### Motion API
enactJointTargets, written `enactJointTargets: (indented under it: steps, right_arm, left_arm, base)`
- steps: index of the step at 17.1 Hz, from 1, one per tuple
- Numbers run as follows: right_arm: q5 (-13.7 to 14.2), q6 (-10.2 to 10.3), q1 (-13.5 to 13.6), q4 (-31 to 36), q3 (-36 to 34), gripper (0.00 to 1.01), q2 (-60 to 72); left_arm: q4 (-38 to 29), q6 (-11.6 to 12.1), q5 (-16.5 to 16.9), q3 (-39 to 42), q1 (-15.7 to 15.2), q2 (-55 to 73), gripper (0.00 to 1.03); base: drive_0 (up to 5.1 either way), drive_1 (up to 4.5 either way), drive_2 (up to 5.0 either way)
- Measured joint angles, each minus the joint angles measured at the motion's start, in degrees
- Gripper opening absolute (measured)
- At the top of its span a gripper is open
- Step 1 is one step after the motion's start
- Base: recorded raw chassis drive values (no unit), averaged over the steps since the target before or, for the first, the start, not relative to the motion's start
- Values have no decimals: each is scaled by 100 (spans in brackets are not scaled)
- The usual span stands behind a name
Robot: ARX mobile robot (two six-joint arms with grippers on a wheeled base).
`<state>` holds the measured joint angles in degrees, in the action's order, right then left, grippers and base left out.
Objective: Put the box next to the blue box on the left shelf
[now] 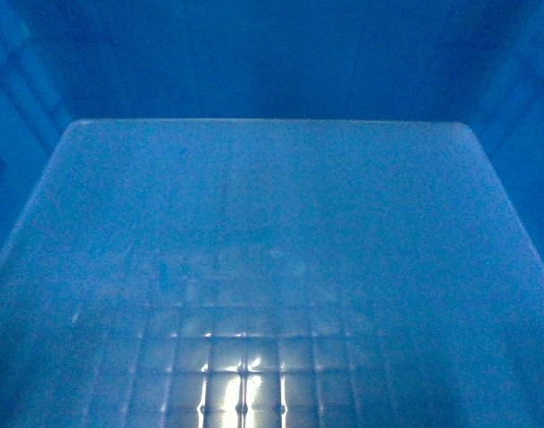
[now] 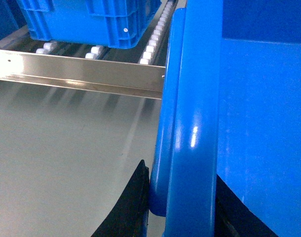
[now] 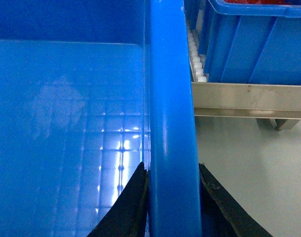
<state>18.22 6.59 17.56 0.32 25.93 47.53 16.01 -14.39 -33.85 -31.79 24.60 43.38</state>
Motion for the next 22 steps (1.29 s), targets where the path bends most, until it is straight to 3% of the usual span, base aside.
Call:
enactJointTargets:
  steps: [4,22]
  right_arm:
    - [0,0,0,11,0,22,0]
    - [0,-2,0,13,2,22,-2]
  left_arm:
    - [-7,0,-2,0,0,0,20]
    - [-13,0,-11,0,0,-9,20]
  base:
    - [0,0,0]
    - [4,438,-429]
